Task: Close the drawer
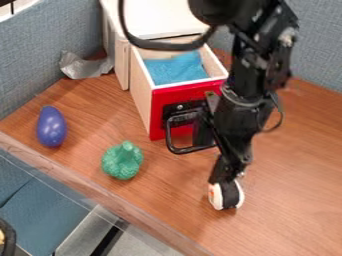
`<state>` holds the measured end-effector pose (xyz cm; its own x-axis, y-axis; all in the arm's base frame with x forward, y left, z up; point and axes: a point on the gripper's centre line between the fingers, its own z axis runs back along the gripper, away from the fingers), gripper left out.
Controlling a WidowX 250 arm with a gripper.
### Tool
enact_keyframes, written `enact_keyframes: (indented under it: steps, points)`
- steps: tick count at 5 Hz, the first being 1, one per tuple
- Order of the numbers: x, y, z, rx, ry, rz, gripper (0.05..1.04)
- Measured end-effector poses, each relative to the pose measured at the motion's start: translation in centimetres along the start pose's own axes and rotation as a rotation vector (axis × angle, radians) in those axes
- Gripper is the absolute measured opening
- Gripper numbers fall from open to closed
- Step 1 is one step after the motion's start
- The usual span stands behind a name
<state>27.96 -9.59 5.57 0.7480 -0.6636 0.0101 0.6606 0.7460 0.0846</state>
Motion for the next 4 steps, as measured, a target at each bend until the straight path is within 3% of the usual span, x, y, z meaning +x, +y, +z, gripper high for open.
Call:
enact_keyframes:
  steps: [4]
  points:
    - [1.38, -0.43, -1.56, -0.004, -0.002, -0.005, 1.0]
